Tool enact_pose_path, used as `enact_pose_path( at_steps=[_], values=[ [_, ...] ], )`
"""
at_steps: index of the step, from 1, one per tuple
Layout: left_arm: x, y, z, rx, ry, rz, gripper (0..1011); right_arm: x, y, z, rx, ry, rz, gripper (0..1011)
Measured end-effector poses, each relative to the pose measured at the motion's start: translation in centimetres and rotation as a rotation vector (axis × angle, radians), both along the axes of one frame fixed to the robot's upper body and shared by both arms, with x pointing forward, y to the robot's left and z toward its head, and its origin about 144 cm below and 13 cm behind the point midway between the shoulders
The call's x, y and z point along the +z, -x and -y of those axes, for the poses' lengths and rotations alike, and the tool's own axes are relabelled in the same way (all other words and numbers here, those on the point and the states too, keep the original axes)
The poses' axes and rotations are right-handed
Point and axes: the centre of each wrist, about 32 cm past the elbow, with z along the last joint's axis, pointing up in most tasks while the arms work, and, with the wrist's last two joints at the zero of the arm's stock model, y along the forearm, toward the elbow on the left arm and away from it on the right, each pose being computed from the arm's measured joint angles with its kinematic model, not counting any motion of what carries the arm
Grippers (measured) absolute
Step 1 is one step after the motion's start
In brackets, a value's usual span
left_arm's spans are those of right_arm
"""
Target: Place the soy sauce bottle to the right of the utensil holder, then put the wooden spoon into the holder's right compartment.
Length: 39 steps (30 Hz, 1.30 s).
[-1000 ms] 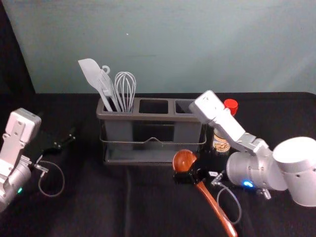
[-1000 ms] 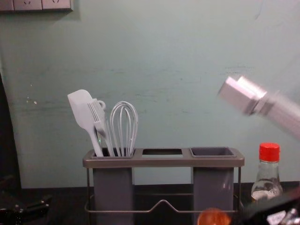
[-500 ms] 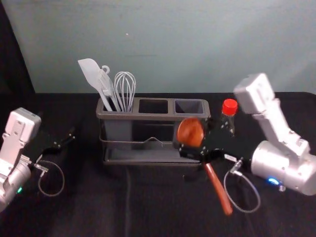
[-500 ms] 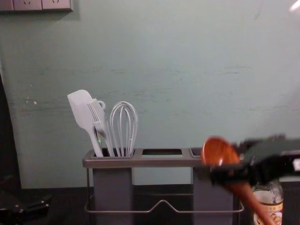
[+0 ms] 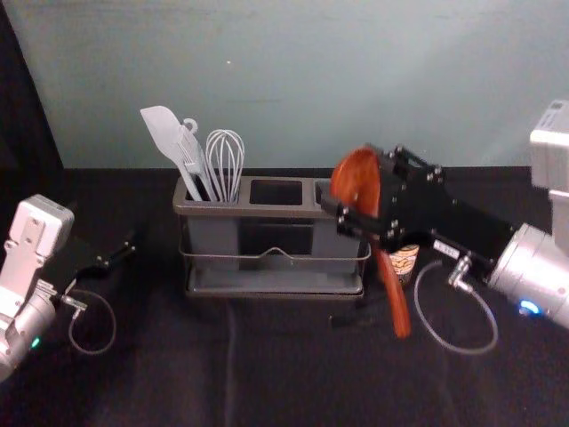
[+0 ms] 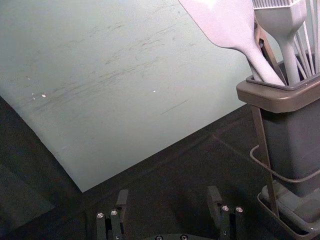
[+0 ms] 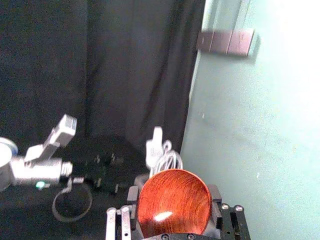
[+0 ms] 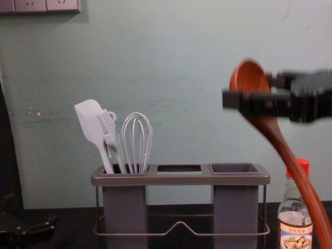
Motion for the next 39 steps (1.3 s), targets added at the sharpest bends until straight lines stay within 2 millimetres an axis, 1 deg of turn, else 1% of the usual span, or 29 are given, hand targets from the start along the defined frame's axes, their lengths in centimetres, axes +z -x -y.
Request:
enact_pose_path(
  at_steps=[3, 7, 12, 13, 14, 17, 26, 32, 36, 39],
  values=[
    [0.0, 0.0, 0.0, 0.0, 0.0, 0.0, 1011, 0.6, -0.6, 0.0, 0.005, -0.018, 0.05, 842],
    [0.0, 0.0, 0.0, 0.0, 0.0, 0.0, 1011, 1.4, -1.9, 0.1, 0.004, -0.046, 0.096, 842],
    [0.0, 0.0, 0.0, 0.0, 0.0, 0.0, 1011, 2.2, -3.3, -0.1, 0.004, -0.052, 0.127, 842],
    [0.0, 0.0, 0.0, 0.0, 0.0, 0.0, 1011, 2.5, -3.9, -0.2, 0.004, -0.048, 0.133, 842],
    [0.0, 0.0, 0.0, 0.0, 0.0, 0.0, 1011, 2.5, -3.9, -0.2, 0.004, -0.048, 0.133, 842],
    [0.0, 0.0, 0.0, 0.0, 0.0, 0.0, 1011, 3.2, -5.5, -0.7, 0.006, -0.037, 0.145, 842],
    [0.0, 0.0, 0.0, 0.0, 0.0, 0.0, 1011, 4.8, -9.0, -2.5, 0.004, -0.013, 0.149, 842],
    [0.0, 0.0, 0.0, 0.0, 0.0, 0.0, 1011, 5.0, -10.9, -3.3, -0.012, -0.003, 0.137, 842],
    [0.0, 0.0, 0.0, 0.0, 0.0, 0.0, 1011, 4.9, -11.7, -3.4, -0.02, -0.005, 0.128, 842],
    [0.0, 0.0, 0.0, 0.0, 0.0, 0.0, 1011, 4.6, -12.7, -3.4, -0.025, -0.015, 0.111, 842]
  ],
)
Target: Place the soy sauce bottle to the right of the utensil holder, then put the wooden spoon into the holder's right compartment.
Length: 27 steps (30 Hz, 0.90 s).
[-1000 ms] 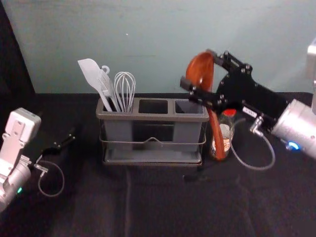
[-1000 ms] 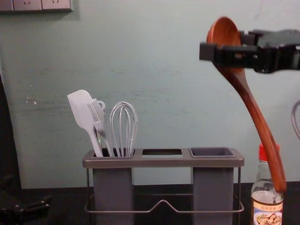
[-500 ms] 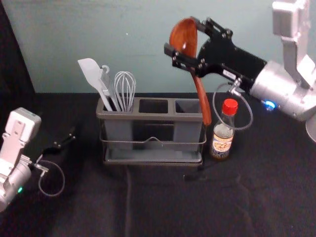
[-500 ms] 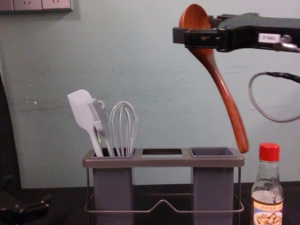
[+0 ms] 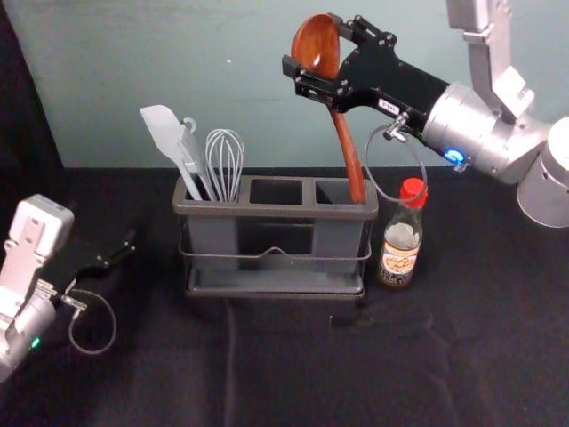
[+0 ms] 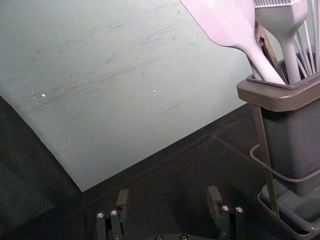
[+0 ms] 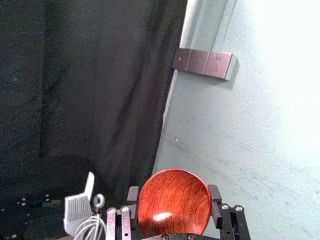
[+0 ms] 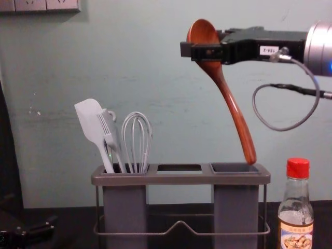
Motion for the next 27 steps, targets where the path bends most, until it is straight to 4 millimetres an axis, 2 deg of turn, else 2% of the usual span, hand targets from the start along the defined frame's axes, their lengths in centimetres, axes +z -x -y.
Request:
enact_pose_path(
  at_steps=[14, 27],
  values=[
    [0.0, 0.0, 0.0, 0.0, 0.0, 0.0, 1012, -1.3, -1.9, -0.3, 0.004, -0.004, -0.033, 842],
    [0.0, 0.0, 0.0, 0.0, 0.0, 0.0, 1012, -1.9, -2.4, -0.5, 0.008, -0.001, -0.044, 842]
  ],
)
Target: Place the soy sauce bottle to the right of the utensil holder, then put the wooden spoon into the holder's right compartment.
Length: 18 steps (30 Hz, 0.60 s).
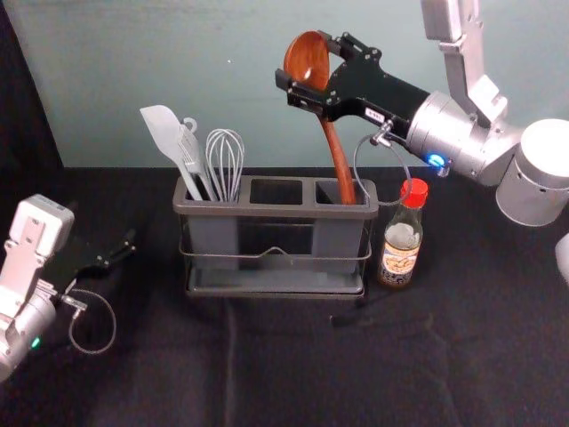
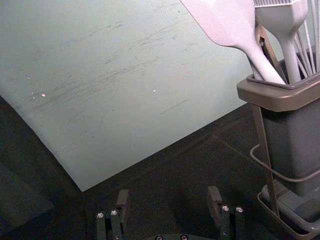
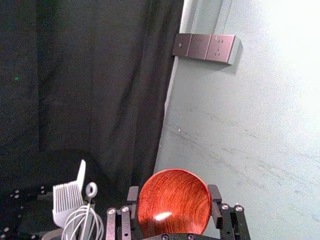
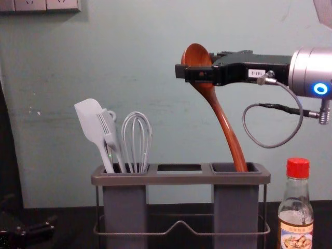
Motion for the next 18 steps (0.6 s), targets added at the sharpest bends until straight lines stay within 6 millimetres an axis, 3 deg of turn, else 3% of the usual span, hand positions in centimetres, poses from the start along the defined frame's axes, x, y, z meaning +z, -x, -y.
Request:
enact_pose_path(
  at_steps=[11, 18],
  values=[
    [0.0, 0.0, 0.0, 0.0, 0.0, 0.0, 1011, -1.7, 0.3, 0.6, 0.002, 0.005, -0.034, 842],
    [0.0, 0.0, 0.0, 0.0, 0.0, 0.0, 1011, -1.7, 1.4, 1.4, 0.003, 0.017, -0.029, 842]
  ],
)
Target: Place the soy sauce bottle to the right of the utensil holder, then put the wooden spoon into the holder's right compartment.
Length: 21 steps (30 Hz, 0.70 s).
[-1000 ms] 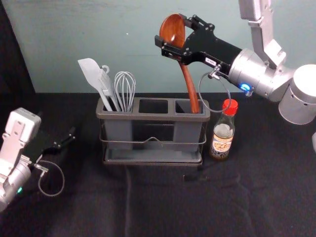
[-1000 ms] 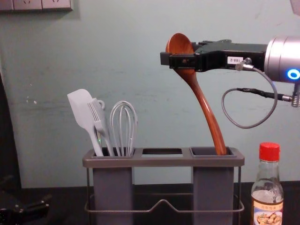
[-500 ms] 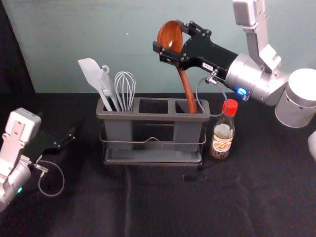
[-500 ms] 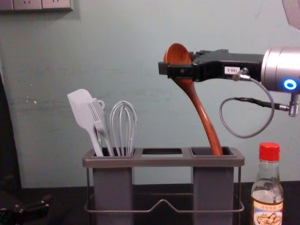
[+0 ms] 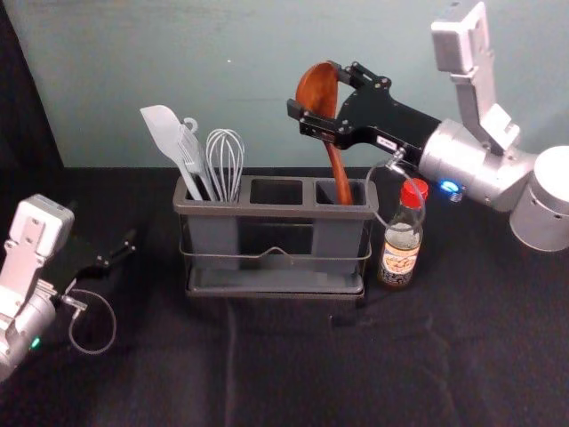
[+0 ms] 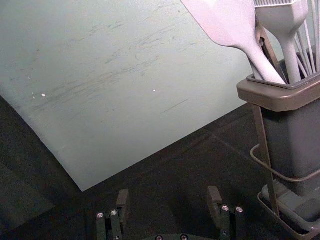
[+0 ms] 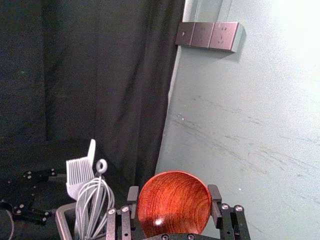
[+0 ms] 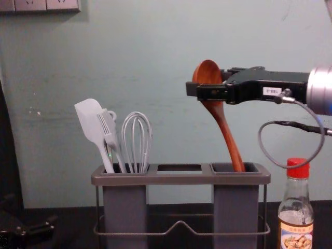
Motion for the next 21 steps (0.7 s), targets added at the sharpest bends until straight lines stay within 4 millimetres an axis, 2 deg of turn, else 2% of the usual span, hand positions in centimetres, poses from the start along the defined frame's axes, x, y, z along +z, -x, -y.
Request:
enact_pose_path(
  at_steps=[21],
  values=[
    [0.0, 0.0, 0.0, 0.0, 0.0, 0.0, 1011, 0.3, 3.4, 2.8, -0.014, 0.026, 0.017, 842]
  ],
)
